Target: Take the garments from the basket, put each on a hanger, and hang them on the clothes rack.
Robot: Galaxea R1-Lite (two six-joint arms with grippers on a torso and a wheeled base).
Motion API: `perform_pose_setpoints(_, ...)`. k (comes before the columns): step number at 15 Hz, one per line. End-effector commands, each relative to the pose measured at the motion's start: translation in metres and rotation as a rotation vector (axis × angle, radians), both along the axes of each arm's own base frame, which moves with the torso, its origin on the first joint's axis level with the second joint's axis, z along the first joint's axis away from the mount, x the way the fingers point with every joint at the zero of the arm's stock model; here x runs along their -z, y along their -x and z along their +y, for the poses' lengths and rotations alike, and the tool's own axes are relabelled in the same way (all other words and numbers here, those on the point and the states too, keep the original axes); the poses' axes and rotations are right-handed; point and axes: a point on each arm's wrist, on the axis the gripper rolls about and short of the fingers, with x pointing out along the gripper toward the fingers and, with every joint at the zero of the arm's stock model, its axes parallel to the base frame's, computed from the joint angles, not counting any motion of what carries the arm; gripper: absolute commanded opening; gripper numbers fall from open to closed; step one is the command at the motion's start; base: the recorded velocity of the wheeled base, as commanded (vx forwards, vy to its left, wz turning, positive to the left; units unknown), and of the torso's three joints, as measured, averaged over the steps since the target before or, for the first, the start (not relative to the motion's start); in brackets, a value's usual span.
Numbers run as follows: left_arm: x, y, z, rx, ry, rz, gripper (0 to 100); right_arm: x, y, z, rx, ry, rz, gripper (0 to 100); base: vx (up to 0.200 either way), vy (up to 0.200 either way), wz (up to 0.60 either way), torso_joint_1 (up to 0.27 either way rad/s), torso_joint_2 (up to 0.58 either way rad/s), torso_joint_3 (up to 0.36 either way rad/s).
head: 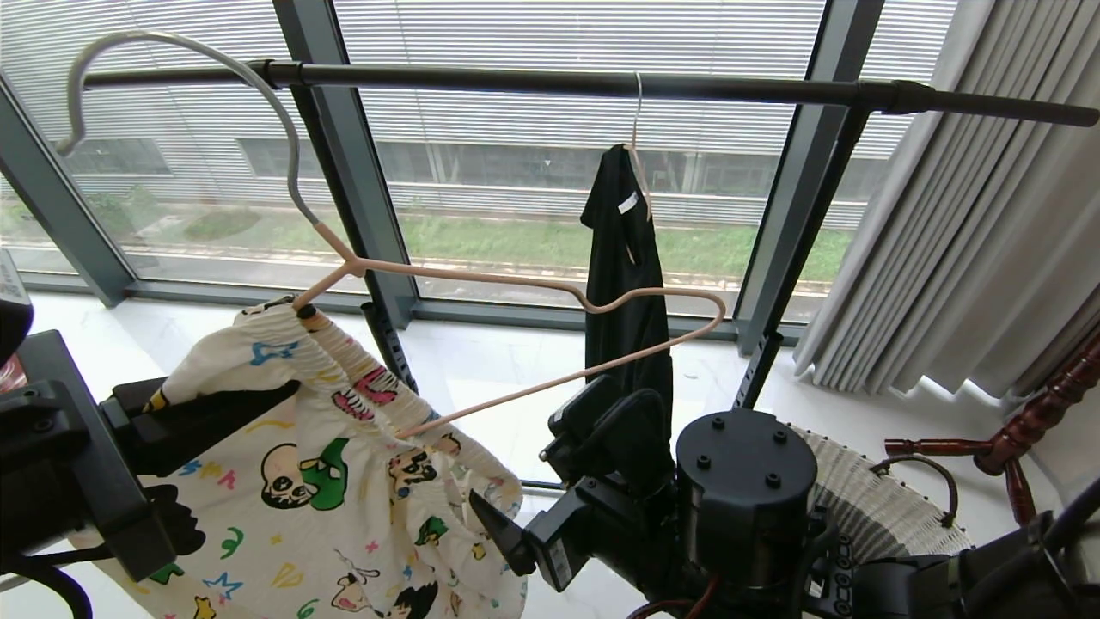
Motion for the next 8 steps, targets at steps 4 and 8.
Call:
perform_pose_setpoints(4, 0.000, 0.001, 0.000, -0.020, -0.001, -0.005, 0, 0.033, -0.028, -0.009, 0.266, 0.167, -0.049, 100, 0.000, 0.000, 0.00, 0.000, 0.00, 0.000)
perform_pose_setpoints(8, 0.007, -0.003, 0.002, -0.138, -0.027, 0.017, 0, 0.015, -0.061, -0.037, 0.397, 0.130, -0.067, 100, 0.000, 0.000, 0.00, 0.000, 0.00, 0.000)
